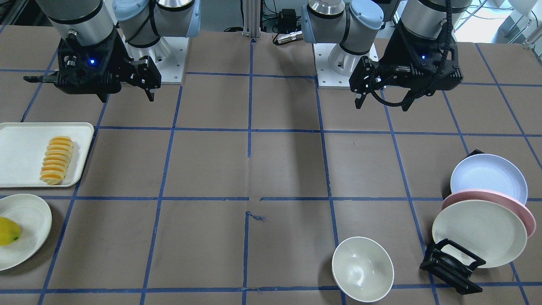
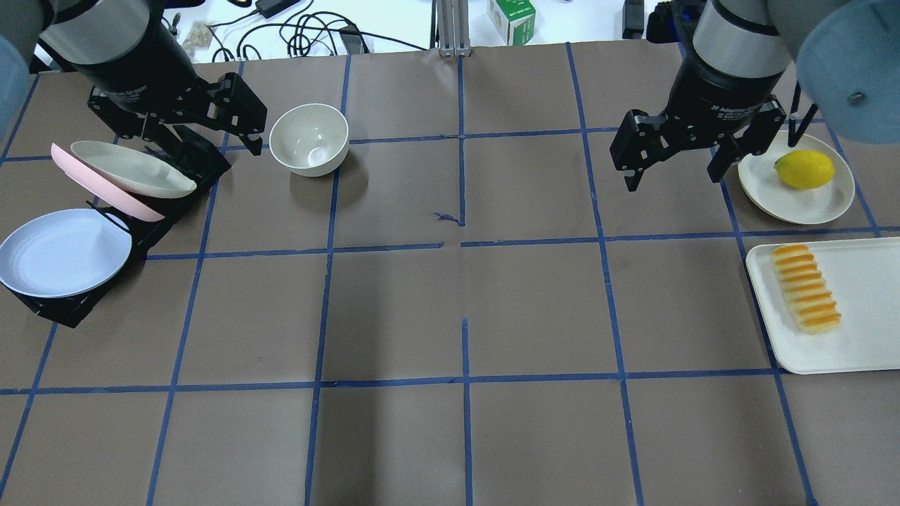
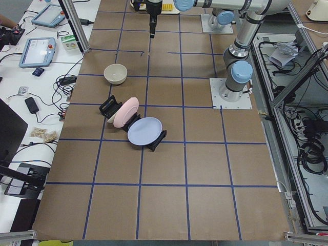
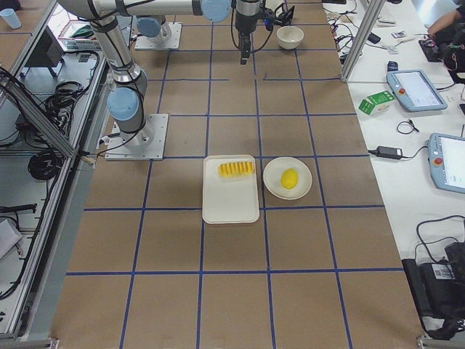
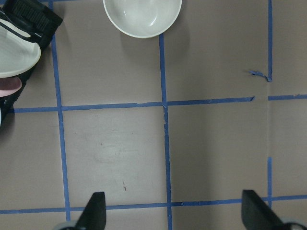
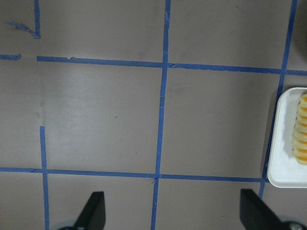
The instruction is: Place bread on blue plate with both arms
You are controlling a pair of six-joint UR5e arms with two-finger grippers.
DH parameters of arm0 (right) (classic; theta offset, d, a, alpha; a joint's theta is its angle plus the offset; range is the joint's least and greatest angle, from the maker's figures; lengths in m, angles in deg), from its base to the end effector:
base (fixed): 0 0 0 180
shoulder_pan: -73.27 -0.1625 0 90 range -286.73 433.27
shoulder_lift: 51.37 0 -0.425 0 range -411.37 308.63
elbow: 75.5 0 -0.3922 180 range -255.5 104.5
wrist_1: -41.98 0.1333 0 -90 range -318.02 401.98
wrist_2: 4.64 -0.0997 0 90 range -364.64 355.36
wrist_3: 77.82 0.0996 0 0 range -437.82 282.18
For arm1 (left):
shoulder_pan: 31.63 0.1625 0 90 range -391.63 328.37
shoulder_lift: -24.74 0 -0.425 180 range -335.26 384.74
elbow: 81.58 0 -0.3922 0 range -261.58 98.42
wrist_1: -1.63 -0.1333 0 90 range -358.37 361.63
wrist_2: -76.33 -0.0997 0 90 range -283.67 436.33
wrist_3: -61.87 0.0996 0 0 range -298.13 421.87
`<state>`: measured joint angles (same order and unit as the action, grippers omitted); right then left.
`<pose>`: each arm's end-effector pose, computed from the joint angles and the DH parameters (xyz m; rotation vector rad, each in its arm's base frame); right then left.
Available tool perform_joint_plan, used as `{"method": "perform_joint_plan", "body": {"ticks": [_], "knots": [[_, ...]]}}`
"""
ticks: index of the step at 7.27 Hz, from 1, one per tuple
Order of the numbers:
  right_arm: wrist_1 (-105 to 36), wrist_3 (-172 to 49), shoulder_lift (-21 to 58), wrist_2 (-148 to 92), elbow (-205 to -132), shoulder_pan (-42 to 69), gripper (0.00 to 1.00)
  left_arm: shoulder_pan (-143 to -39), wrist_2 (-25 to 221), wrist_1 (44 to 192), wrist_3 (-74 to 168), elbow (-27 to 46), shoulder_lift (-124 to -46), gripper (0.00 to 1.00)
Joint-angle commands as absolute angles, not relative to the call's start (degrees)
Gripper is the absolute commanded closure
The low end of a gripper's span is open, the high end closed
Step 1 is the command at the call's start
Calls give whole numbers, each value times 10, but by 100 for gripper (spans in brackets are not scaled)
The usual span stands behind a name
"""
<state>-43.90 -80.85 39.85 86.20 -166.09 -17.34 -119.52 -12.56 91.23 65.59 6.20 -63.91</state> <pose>0.1369 -0.4751 0.4862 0.1000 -3.1252 -0.0957 -0.1172 -0.4924 0.5194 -0.0449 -3.1235 0.1097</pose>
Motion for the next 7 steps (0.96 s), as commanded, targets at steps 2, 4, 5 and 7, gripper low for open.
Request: {"method": "perform_joint_plan", "body": {"ticks": [2,4,5,7], "knots": [[-440,-811,399,862,-1669,-171,0,-1198,-130,919,656,79,-626,0],[-448,-810,397,865,-1669,-164,0,-1140,-199,949,665,82,-623,0],[-454,-813,397,867,-1669,-139,0,-1065,-203,939,656,73,-624,0],[-451,-820,397,871,-1693,-40,0,-930,-207,901,660,113,-659,0]]}}
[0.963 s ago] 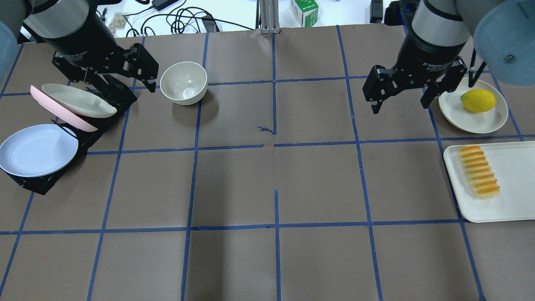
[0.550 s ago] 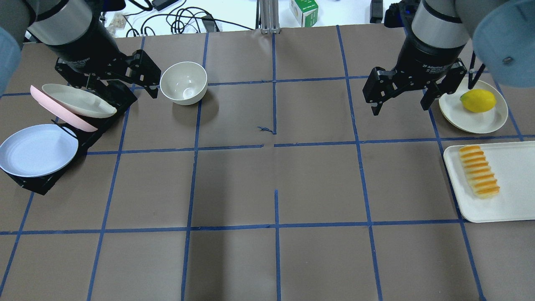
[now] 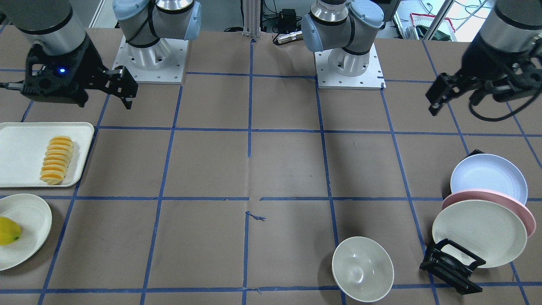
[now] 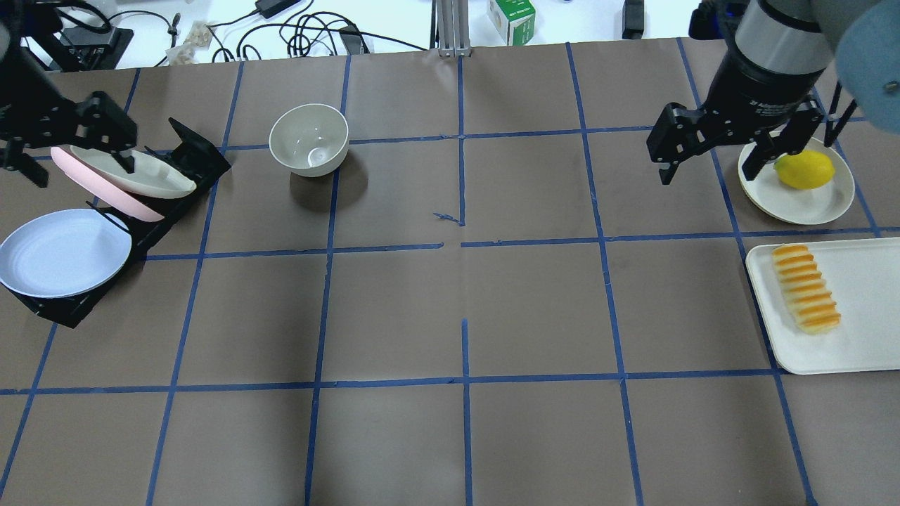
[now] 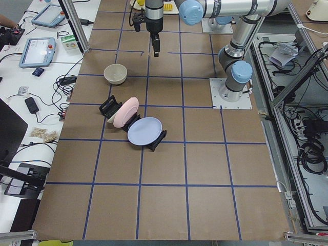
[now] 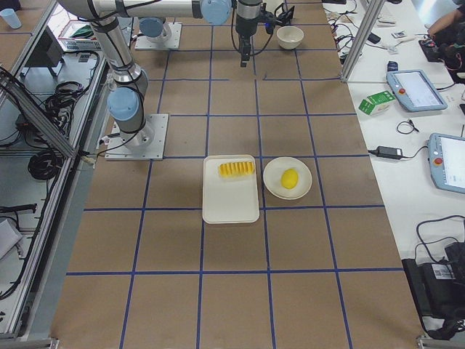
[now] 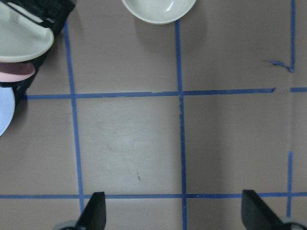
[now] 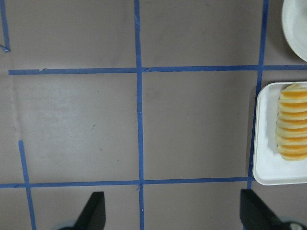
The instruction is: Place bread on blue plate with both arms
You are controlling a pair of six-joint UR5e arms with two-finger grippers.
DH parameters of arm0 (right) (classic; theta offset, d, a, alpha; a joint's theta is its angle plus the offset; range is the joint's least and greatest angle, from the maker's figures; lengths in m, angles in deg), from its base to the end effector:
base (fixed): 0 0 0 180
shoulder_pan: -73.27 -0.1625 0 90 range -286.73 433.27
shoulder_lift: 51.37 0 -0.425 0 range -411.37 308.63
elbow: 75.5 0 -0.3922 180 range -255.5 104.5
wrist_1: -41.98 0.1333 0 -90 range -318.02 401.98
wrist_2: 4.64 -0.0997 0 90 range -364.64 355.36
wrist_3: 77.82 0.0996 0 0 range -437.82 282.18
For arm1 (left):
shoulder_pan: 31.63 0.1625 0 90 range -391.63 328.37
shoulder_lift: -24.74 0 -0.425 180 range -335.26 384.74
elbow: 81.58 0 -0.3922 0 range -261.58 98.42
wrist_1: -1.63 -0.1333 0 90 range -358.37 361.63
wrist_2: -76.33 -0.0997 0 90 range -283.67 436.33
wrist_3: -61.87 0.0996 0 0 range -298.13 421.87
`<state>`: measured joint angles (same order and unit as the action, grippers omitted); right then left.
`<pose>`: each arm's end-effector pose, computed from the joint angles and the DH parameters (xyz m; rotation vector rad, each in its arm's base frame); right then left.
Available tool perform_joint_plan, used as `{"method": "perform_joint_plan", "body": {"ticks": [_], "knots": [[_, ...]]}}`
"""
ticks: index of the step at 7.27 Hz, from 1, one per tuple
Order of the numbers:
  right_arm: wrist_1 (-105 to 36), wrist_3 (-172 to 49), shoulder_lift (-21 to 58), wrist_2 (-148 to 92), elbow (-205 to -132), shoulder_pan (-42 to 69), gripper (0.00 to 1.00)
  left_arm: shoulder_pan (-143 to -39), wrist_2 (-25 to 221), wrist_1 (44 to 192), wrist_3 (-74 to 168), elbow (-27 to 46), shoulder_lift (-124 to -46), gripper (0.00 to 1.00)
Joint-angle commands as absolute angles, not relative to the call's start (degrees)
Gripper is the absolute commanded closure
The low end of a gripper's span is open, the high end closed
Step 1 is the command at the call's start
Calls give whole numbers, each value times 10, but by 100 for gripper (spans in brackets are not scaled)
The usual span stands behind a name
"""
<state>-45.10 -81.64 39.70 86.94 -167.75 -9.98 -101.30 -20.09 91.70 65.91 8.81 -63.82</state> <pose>0.0736 -0.4885 0.4729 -0.0782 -3.1176 -0.1151 0.0532 -0.4952 0.4973 -0.4305 2.9977 0.0105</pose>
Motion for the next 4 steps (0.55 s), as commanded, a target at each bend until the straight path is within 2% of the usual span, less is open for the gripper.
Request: {"method": "perform_joint_plan", "body": {"ticks": [1,2,4], "knots": [[-463,-858,397,871,-1715,11,0,-845,-207,846,662,156,-686,0],[-510,-897,396,870,-1743,55,0,-782,-204,786,671,169,-710,0],[-613,-1022,393,871,-1819,106,0,-765,-206,742,664,169,-755,0]]}}
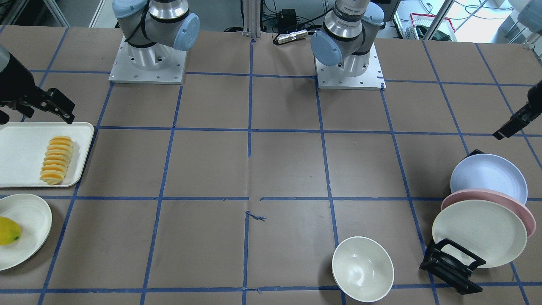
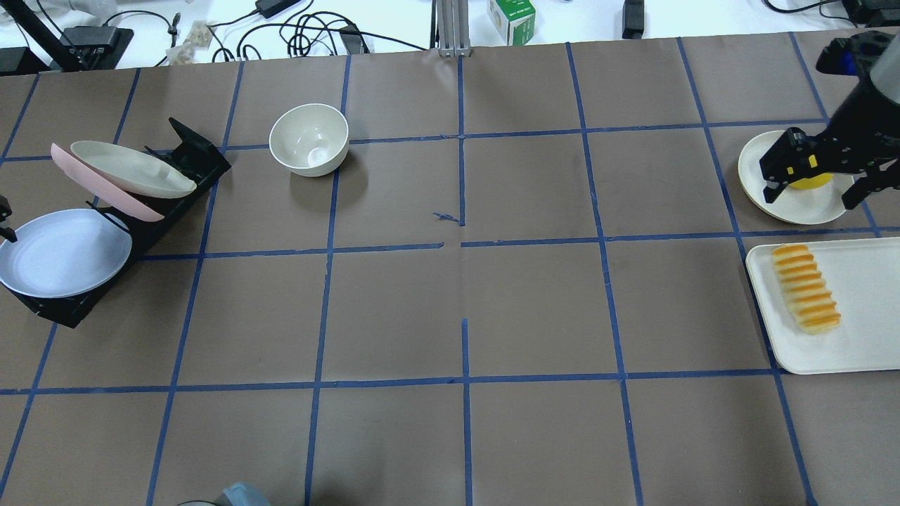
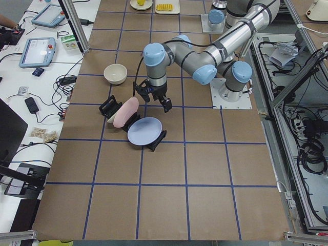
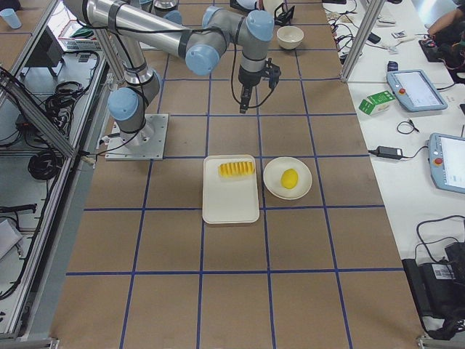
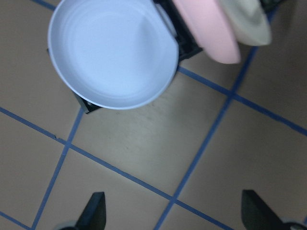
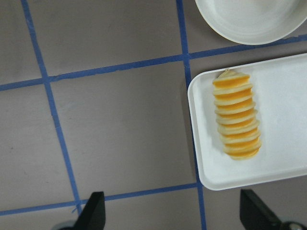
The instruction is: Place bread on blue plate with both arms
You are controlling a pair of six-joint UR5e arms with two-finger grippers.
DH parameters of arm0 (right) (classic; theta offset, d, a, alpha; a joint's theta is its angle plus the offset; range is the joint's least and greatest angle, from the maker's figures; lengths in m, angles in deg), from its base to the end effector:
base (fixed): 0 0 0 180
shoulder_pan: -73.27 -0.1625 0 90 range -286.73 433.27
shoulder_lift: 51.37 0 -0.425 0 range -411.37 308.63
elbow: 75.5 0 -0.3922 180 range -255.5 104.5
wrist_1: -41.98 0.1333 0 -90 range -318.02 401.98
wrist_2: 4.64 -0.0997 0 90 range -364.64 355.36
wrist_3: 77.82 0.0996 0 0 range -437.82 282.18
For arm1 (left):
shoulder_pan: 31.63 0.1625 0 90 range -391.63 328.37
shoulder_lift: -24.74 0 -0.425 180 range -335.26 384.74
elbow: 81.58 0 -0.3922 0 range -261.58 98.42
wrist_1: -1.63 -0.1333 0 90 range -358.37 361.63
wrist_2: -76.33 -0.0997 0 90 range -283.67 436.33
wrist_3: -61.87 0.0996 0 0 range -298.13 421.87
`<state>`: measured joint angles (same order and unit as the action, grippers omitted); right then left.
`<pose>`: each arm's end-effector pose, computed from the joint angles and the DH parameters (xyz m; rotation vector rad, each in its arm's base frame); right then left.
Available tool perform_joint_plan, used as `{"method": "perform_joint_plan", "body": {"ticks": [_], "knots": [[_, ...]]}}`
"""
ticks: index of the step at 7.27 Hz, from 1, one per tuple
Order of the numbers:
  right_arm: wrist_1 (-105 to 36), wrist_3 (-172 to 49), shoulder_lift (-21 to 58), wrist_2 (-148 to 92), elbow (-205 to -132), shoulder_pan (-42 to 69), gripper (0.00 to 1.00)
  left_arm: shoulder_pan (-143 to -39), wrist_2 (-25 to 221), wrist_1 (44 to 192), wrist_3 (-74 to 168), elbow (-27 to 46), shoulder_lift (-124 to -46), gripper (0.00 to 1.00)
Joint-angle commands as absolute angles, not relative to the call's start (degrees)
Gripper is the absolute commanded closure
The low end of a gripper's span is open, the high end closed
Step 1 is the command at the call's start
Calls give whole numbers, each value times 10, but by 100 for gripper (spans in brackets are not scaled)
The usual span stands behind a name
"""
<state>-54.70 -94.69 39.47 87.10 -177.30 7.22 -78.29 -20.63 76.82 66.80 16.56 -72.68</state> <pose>-0.0721 -0.4832 0.4062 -0.1919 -3.1308 -0.1265 0.2763 -0.4695 0.3786 -0.9971 2.8662 0.0936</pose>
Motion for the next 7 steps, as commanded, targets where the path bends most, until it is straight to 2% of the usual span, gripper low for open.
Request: {"method": "perform_joint_plan", "body": {"ticks": [1,2,4,7], "knots": [[-680,-1090,380,869,-1856,119,0,-766,-204,716,663,169,-776,0],[-710,-1148,358,871,-1892,131,0,-766,-210,618,663,175,-802,0],[-749,-1169,316,870,-1901,182,0,-765,-224,605,672,173,-847,2],[-805,-1173,265,874,-1914,191,0,-759,-236,602,693,169,-878,16]]}}
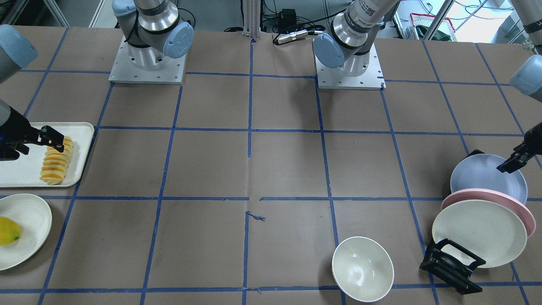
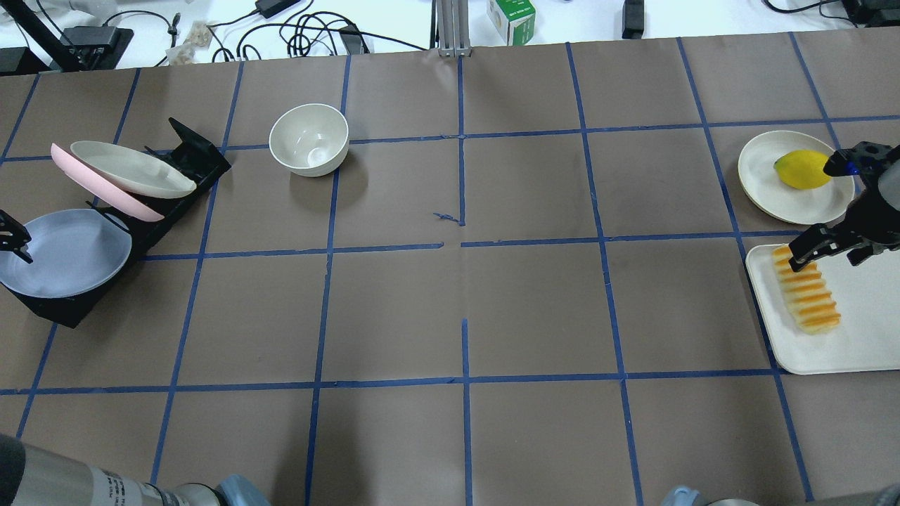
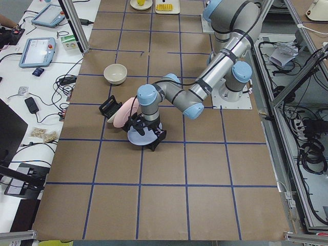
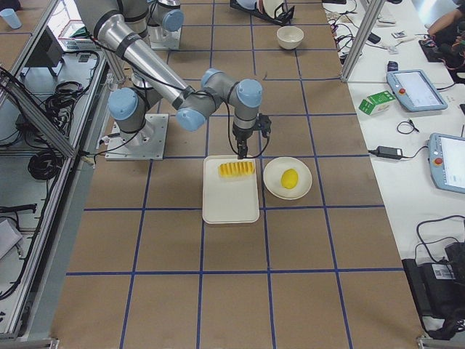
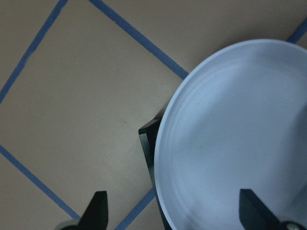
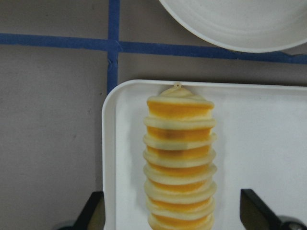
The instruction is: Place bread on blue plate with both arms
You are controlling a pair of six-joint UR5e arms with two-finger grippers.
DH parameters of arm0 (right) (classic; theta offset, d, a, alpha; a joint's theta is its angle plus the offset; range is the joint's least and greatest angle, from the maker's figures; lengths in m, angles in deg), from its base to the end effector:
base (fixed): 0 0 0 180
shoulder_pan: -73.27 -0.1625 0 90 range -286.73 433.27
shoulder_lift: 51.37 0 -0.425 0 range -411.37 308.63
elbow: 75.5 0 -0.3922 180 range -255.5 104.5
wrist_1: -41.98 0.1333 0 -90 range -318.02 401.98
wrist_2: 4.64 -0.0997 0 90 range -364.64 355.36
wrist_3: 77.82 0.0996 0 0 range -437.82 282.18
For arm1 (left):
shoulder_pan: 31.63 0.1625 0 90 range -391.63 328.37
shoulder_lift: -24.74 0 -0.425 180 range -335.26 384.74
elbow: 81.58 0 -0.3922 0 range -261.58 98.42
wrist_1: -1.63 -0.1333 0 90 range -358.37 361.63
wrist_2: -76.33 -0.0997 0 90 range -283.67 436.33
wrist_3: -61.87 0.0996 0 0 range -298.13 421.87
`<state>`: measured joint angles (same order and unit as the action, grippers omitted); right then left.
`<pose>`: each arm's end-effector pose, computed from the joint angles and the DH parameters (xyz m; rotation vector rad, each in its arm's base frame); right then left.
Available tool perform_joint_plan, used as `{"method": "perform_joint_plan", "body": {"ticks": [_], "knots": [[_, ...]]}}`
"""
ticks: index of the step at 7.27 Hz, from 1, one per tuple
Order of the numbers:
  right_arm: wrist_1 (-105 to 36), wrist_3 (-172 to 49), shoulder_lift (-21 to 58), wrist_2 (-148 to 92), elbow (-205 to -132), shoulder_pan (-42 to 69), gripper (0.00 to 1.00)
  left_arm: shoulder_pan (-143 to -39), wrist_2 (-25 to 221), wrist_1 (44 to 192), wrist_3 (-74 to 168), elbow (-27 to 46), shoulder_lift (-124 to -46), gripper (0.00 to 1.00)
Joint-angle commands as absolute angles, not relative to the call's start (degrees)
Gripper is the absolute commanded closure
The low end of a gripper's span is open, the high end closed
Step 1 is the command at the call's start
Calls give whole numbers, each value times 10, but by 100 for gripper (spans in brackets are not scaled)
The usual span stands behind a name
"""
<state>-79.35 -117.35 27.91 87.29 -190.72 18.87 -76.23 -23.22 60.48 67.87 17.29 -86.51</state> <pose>-0.1784 -0.4724 0.2427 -0.1090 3.1146 0.1314 0.3415 -0.5007 0.2654 -1.0075 2.8072 0.0839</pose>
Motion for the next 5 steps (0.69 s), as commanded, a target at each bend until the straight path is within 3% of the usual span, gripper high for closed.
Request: {"method": "perform_joint_plan", "body": {"ticks": [1,2,3,5], "knots": [[-805,-1160,262,873,-1915,191,0,-759,-237,606,698,165,-882,28],[-806,-1149,246,873,-1913,191,0,-759,-238,606,697,163,-887,32],[-830,-1147,233,874,-1914,191,0,-759,-240,605,697,162,-889,62],[-842,-1140,219,875,-1914,191,0,-760,-238,607,700,144,-893,93]]}}
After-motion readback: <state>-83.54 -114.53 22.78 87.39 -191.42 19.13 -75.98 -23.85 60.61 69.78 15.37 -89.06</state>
